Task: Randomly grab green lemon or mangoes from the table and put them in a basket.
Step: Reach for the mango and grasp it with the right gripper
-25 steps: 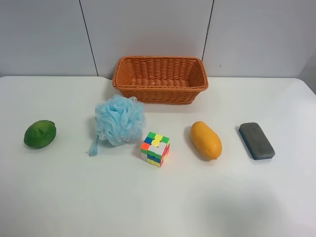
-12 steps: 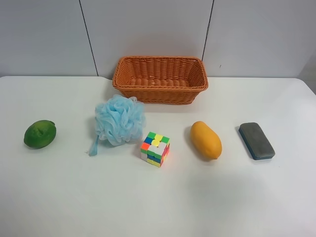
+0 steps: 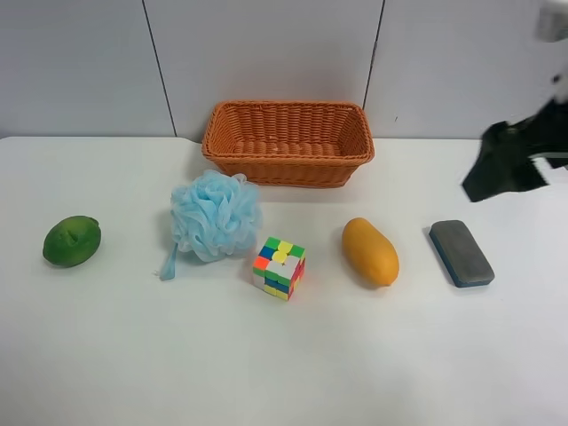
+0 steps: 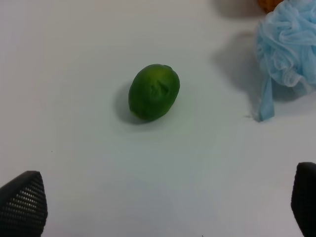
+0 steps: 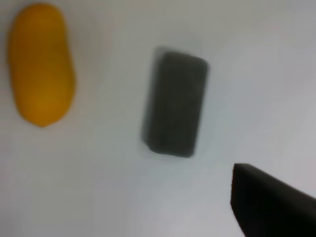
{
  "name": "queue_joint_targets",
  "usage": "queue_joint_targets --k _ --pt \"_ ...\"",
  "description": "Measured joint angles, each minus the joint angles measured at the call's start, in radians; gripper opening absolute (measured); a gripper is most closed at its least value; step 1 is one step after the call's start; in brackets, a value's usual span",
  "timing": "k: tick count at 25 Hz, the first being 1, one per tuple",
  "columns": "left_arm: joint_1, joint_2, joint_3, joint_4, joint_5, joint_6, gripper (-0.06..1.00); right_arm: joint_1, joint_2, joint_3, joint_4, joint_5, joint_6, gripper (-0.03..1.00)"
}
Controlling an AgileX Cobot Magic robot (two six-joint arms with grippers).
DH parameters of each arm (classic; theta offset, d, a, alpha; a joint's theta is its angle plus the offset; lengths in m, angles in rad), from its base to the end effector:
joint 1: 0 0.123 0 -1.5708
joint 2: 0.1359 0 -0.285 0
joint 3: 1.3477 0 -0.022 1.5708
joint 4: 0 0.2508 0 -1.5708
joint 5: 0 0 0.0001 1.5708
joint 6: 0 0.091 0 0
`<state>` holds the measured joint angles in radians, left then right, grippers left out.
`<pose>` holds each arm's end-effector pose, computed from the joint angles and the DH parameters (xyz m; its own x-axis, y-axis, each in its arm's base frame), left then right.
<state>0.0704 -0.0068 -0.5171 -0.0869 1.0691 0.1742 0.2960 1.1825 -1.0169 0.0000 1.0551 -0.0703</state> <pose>-0.0079 -0.0075 0.2815 -0.4361 0.1011 -0.8942 0.0560 0.9948 0.0852 0.2095 0.0639 0.3188 -0.8439 -0.3308 -0.4224 -0.3518 0.9356 -0.0298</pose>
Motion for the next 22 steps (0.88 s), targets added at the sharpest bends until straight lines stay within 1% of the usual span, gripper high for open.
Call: queue_joint_targets --k 3,9,15,22 --pt "0.0 0.0 0.0 0.0 0.0 0.0 0.99 0.059 0.146 -0.059 0.011 -0.002 0.025 0.99" --pt "0.0 0.0 0.0 0.0 0.0 0.0 0.99 0.105 0.367 -0.119 0.025 -0.032 0.036 0.99" --pt "0.0 0.0 0.0 0.0 0.0 0.0 0.99 0.121 0.537 -0.12 0.025 -0.108 0.036 0.99" --pt "0.0 0.0 0.0 0.0 0.0 0.0 0.99 0.126 0.672 -0.12 0.008 -0.198 0.035 0.99"
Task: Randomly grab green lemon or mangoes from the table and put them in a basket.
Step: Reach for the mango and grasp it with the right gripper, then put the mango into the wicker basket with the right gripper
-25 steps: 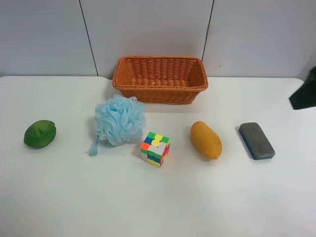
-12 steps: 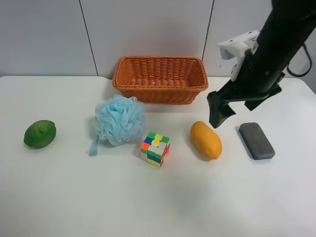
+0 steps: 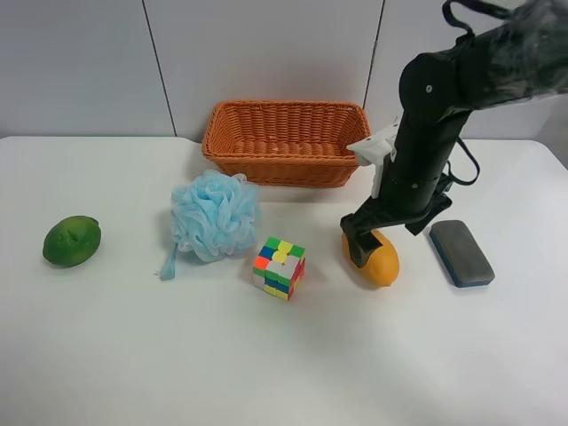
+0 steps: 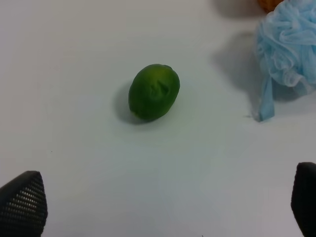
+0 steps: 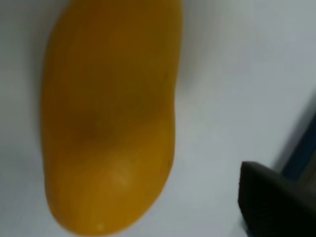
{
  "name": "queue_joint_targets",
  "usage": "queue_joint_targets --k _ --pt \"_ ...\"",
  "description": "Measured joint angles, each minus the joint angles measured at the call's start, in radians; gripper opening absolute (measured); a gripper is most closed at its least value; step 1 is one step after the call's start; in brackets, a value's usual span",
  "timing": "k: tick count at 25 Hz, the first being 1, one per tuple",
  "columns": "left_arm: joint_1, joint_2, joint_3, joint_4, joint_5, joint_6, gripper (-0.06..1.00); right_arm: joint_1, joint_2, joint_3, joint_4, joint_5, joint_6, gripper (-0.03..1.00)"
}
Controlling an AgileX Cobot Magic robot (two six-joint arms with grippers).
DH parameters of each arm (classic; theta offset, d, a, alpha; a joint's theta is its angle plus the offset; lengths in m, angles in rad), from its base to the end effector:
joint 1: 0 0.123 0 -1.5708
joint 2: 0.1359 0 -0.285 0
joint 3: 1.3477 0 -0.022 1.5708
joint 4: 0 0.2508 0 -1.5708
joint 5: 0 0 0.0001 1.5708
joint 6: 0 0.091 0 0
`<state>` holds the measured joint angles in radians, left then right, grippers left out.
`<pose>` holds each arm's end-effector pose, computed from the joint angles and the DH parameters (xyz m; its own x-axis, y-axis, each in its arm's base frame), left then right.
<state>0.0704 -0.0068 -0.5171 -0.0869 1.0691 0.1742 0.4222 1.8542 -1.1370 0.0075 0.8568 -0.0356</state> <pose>-0.0079 -0.0075 0.2815 -0.4361 0.1011 -0.8942 0.0560 0.9948 0.0852 0.3092 0.1395 0.1626 -0.8960 -0.4361 -0.0840 -0.4379 0.8990 0.0031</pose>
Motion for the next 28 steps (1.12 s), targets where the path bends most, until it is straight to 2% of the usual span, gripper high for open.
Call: queue_joint_targets --k 6,17,20,23,28 --pt "0.0 0.0 0.0 0.0 0.0 0.0 0.99 0.0 0.07 -0.001 0.0 -0.06 -0.003 0.99" --pt "0.0 0.0 0.0 0.0 0.0 0.0 0.99 0.0 0.118 -0.001 0.0 -0.099 -0.011 0.99" --pt "0.0 0.0 0.0 0.0 0.0 0.0 0.99 0.0 0.118 -0.002 0.0 -0.104 -0.011 0.88" --pt "0.0 0.0 0.0 0.0 0.0 0.0 0.99 0.0 0.118 -0.003 0.0 -0.104 -0.011 0.62" --pt "0.0 0.0 0.0 0.0 0.0 0.0 0.99 0.0 0.118 -0.004 0.0 -0.105 -0.011 0.63"
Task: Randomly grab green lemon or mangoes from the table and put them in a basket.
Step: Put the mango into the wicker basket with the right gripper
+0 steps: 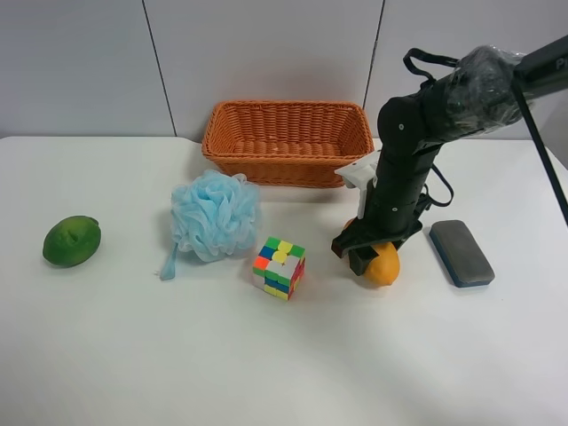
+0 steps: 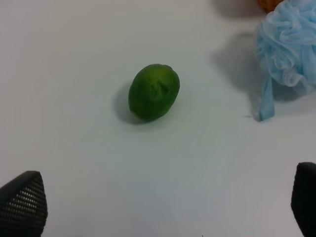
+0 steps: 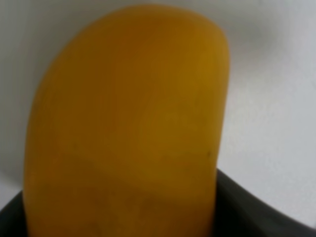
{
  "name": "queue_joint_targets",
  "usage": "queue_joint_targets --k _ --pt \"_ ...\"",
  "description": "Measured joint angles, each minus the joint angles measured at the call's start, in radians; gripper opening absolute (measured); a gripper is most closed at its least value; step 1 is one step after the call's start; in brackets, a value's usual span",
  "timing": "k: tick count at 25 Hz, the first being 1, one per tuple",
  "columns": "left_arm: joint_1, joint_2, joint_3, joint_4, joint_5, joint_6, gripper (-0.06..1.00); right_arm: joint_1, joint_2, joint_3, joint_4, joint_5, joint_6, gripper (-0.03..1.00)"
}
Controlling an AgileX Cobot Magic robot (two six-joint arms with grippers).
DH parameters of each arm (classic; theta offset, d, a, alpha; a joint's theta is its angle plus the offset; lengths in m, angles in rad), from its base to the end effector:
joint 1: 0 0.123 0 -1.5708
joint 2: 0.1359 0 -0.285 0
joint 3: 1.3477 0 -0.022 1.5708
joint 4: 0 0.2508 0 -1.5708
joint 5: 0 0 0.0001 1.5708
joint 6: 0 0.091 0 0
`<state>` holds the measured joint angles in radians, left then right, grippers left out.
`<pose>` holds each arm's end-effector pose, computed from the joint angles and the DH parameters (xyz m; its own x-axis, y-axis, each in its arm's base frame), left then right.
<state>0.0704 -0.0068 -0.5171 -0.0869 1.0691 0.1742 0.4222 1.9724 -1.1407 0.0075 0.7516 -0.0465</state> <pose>-0.0079 -0.0075 0.2815 -0.4361 0.1011 -0.8942 0.0560 0.9948 0.0852 0.3209 0.1446 0.1233 -0.8921 -0.4457 -0.0748 -0.4471 0.8945 0.0020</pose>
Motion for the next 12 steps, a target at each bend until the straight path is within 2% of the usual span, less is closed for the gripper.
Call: queue_joint_targets --k 6,12 --pt "0.0 0.0 0.0 0.0 0.0 0.0 0.99 0.0 -0.007 -0.004 0.0 0.014 0.0 0.63" --pt "0.0 0.0 0.0 0.0 0.0 0.0 0.99 0.0 -0.121 -0.052 0.002 0.171 0.0 0.63"
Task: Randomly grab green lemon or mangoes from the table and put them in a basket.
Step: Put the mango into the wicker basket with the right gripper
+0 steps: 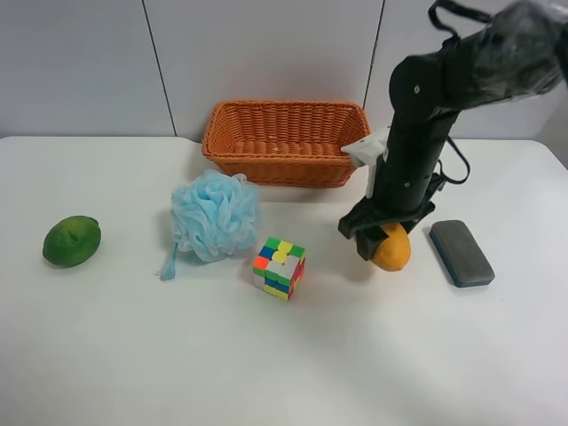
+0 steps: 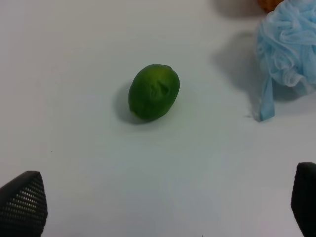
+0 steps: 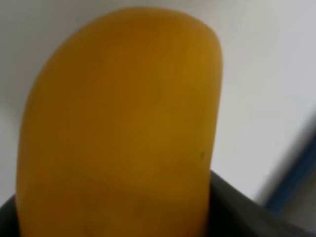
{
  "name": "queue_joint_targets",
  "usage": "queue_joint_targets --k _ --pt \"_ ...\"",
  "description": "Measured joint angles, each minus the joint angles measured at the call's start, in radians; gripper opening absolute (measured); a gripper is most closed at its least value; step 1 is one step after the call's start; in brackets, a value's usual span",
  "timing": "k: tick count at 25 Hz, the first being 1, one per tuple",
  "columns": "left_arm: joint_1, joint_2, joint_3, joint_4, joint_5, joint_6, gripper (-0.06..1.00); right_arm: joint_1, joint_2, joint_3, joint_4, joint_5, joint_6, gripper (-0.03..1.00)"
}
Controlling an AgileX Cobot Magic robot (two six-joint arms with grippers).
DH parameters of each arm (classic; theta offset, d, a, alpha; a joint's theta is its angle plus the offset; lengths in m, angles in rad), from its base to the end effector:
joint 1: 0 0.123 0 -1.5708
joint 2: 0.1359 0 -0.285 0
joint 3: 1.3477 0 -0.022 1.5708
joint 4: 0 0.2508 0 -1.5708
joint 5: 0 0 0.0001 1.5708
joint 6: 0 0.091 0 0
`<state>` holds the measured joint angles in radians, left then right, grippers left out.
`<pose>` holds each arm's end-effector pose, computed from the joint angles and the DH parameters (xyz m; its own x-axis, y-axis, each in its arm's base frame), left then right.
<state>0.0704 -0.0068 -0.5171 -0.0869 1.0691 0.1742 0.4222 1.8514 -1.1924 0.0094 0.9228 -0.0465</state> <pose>-0.0079 -0.0075 0.2815 -0.4361 0.1011 -0.8942 0.0560 0.9948 0.0852 0.3144 0.1420 0.1757 -0.8920 -0.4455 -0.0764 -0.4471 0.8945 0.0044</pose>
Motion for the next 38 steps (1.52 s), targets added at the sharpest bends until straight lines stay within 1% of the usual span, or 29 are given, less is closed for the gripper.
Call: queue_joint_targets --k 6,11,16,24,26,29,36,38 --pt "0.0 0.0 0.0 0.0 0.0 0.0 0.99 0.0 -0.127 -0.08 0.0 0.15 0.002 0.63" --pt "0.0 0.0 0.0 0.0 0.0 0.0 0.99 0.0 -0.148 -0.248 -0.002 0.277 0.01 0.63" --pt "0.0 0.0 0.0 0.0 0.0 0.0 0.99 -0.002 -0.074 -0.462 -0.002 0.294 0.037 0.63" --pt "0.0 0.0 0.0 0.0 0.0 0.0 0.99 -0.003 0.178 -0.764 -0.009 0.296 0.046 0.63" --pt "0.0 0.0 0.0 0.0 0.0 0.0 0.99 -0.003 0.24 -0.817 -0.02 0.275 0.046 0.63" --pt "0.0 0.0 0.0 0.0 0.0 0.0 0.99 -0.003 0.324 -0.858 -0.025 0.182 0.046 0.63" --pt "0.0 0.0 0.0 0.0 0.0 0.0 0.99 -0.003 0.462 -0.863 -0.025 -0.033 0.046 0.63" --pt "0.0 0.0 0.0 0.0 0.0 0.0 0.99 -0.003 0.483 -0.863 -0.027 -0.08 0.046 0.63"
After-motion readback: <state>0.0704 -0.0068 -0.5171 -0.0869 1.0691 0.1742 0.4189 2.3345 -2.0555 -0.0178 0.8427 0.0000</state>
